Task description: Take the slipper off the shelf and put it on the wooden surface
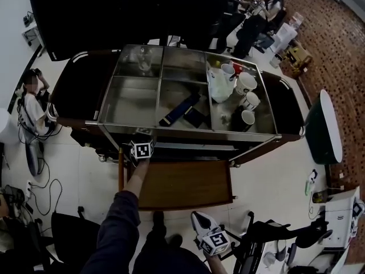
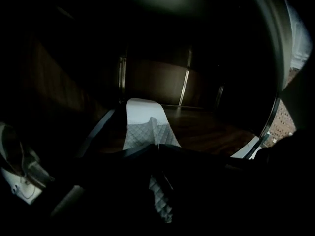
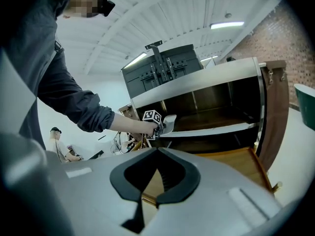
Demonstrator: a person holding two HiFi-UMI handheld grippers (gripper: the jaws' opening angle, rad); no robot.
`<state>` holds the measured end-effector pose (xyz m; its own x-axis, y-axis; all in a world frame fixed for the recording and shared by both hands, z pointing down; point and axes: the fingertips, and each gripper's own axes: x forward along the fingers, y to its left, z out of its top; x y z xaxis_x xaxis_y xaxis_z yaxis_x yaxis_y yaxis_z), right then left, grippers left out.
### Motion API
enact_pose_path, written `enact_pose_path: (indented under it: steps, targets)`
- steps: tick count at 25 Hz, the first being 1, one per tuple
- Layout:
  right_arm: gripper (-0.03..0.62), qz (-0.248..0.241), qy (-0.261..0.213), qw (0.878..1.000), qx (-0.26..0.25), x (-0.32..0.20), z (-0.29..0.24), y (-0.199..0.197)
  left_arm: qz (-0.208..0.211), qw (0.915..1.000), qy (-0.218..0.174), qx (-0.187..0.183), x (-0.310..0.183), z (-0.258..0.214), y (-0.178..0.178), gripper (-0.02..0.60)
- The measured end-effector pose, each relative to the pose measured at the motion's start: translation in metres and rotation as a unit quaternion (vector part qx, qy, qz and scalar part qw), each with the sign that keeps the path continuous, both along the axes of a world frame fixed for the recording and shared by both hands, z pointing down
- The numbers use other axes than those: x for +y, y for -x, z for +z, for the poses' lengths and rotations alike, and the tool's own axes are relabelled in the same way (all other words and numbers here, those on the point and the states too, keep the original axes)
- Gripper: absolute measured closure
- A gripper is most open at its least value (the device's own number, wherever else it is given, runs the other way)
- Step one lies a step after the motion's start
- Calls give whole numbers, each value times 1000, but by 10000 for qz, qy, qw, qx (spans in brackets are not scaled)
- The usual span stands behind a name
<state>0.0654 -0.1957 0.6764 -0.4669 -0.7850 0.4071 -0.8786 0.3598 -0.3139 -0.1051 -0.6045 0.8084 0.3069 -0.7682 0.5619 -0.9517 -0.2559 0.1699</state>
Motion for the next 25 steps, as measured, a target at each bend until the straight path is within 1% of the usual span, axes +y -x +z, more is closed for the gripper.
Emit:
enact_pose_path:
  steps: [2, 4, 6, 8, 9, 12, 13, 15, 17, 18, 20, 21, 22, 23, 25]
  targets:
    - [595, -54, -21, 10000, 11, 5, 0, 0, -100, 9996, -90, 241, 16, -14, -2, 551]
    - [595, -180, -93, 9998, 18, 7, -2, 4, -155, 9983, -182, 523, 45, -31, -4, 557]
    - [595, -323, -137, 9994, -34, 14, -3, 12, -7, 9975, -295, 639, 89, -45, -6, 557]
    - [595, -454, -184, 9987, -104, 22, -4, 19, 173, 9971, -355, 643, 146, -46, -8, 557]
    - [595, -531, -212, 9983, -123, 27, -4, 22, 196, 9972, -340, 638, 178, -42, -8, 557]
    - [595, -783, -269, 9964, -182, 49, -3, 28, 19, 9977, -52, 675, 278, -18, -7, 557]
    - [595, -845, -285, 9958, -206, 57, -3, 29, -31, 9978, 87, 652, 305, -5, -7, 557]
    - [595, -912, -287, 9951, -230, 76, -1, 29, -79, 9980, 411, 481, 345, 34, -3, 557]
    - [595, -911, -212, 9954, -198, 98, -3, 25, -144, 9960, 824, 301, 369, 75, 3, 555]
    - [595, -896, -162, 9957, -170, 110, -4, 21, -195, 9943, 1009, 277, 375, 91, 7, 554]
    - [595, -905, -127, 9957, -129, 133, 0, 12, -296, 9909, 1242, 434, 374, 112, 10, 540]
    - [595, -908, -142, 9957, -113, 144, 1, 8, -328, 9894, 1291, 580, 371, 117, 10, 503]
    - [595, -901, -167, 9957, -102, 154, 1, 4, -339, 9887, 1285, 689, 369, 116, 9, 449]
    - [595, -890, -201, 9958, -100, 164, 0, 1, -333, 9894, 1220, 714, 370, 111, 9, 415]
    - [595, -882, -285, 9956, -129, 182, -2, -2, -300, 9930, 978, 592, 375, 90, 12, 413]
